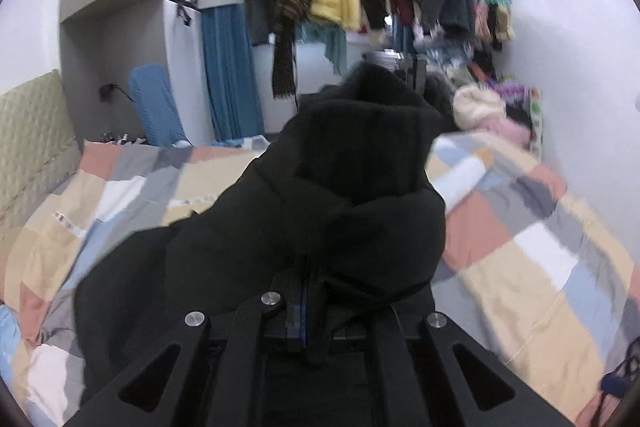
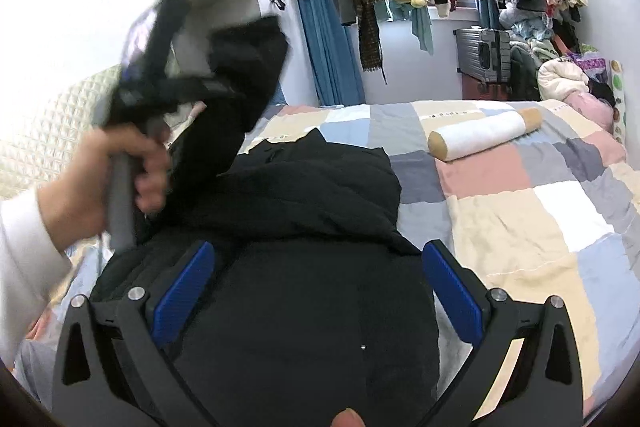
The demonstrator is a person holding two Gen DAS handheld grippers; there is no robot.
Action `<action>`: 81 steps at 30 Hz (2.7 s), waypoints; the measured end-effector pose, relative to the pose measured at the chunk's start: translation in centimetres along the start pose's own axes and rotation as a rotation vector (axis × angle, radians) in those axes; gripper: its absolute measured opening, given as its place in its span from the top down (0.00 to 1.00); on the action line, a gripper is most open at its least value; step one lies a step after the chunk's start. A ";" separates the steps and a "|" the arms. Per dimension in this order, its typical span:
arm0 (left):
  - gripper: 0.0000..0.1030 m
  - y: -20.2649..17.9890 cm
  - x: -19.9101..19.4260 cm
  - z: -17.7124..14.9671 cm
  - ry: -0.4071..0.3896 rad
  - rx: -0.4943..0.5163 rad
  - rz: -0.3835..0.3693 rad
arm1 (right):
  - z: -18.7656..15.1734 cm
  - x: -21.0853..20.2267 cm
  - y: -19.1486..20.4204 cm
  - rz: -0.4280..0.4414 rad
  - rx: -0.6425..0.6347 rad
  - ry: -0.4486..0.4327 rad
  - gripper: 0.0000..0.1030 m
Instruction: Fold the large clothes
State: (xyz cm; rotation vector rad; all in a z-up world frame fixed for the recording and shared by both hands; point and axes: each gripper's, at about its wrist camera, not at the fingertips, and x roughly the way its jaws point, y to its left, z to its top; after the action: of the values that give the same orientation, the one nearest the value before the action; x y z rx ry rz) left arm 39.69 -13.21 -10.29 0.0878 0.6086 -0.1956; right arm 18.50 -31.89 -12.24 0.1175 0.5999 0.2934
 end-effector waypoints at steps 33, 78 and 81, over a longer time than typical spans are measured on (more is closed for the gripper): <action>0.27 -2.6 0.4 -6.4 0.112 -0.030 0.005 | -0.8 1.1 -2.8 0.062 0.099 -0.028 0.00; 0.27 18.2 -20.9 -22.6 -0.037 -0.304 0.132 | -2.7 1.1 2.6 -0.002 0.079 0.065 0.00; 0.27 18.0 -20.9 -23.0 -0.026 -0.309 0.123 | -3.0 1.9 1.0 -0.018 0.135 0.131 0.01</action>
State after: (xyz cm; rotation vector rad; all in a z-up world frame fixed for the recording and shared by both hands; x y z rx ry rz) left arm 13.84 10.82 -16.63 -0.1754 0.5988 0.0172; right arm 18.09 -30.26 -15.53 0.2238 0.7503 0.2446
